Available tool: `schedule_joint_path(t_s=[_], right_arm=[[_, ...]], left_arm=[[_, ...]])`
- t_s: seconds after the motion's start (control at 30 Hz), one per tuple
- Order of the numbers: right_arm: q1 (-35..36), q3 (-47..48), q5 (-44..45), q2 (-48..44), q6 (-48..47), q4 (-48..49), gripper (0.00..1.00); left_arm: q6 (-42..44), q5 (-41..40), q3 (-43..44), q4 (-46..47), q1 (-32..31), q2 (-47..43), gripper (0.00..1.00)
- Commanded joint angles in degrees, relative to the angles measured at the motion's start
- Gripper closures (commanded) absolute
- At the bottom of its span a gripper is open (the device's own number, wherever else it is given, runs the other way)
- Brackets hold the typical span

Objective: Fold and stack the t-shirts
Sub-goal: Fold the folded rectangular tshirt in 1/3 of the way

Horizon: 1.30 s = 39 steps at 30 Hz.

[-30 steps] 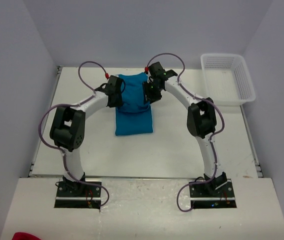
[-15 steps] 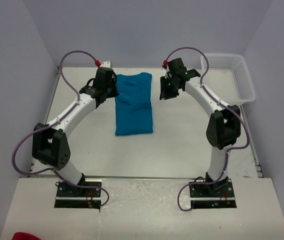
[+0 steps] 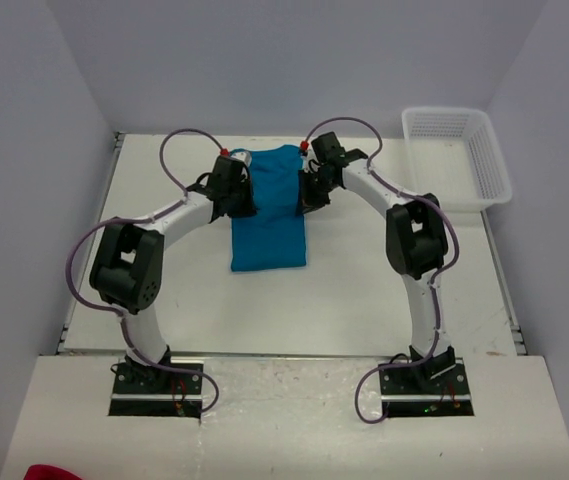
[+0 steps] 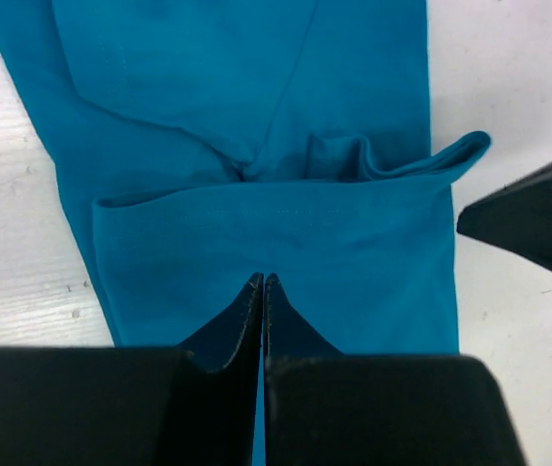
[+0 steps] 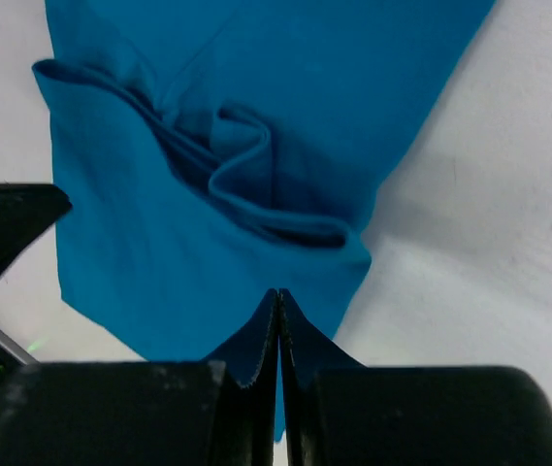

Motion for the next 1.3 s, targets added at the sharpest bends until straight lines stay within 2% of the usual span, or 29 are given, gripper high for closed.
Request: schedule_joint_path(t_s=[0.0,0.13,0.37,0.63,1.1,1.2,1.27], right_arm=[[-0.1,7.2,-4.0,3.6,0.4,-1.0,1.00],[-0.4,15.6,-4.6,11.6,0.4,-3.7,1.00],[-1.9,25.2,-7.1,19.0,4.3,-8.2,1.00],[-5.2,27.1,-15.5,21.6,7.8,-9.5,0.99],[-6.3,23.8,-16.0,20.2,7.8,-9.8,0.98],[-6.3,23.3,-14.9,19.5,6.7,-9.9,0.98],[-6.3,21.7,-10.8,16.7,5.1,-8.0,0.98]], left_arm=[[-0.3,1.8,2.0,3.3,0.1,2.5,1.00],[-0.2,1.7,1.5,4.0,0.1,3.5,1.00],[1.4,-3.2,1.5,1.6,0.2,2.8,1.00],[2.1,-5.9,6.1,-0.6,1.6,6.7,1.00],[0.7,-6.8,5.3,-0.8,6.1,12.4,1.00],[1.1,-5.9,5.5,-0.3,6.8,13.0,1.00],[2.1,-5.3,5.6,0.5,6.9,13.0,1.00]])
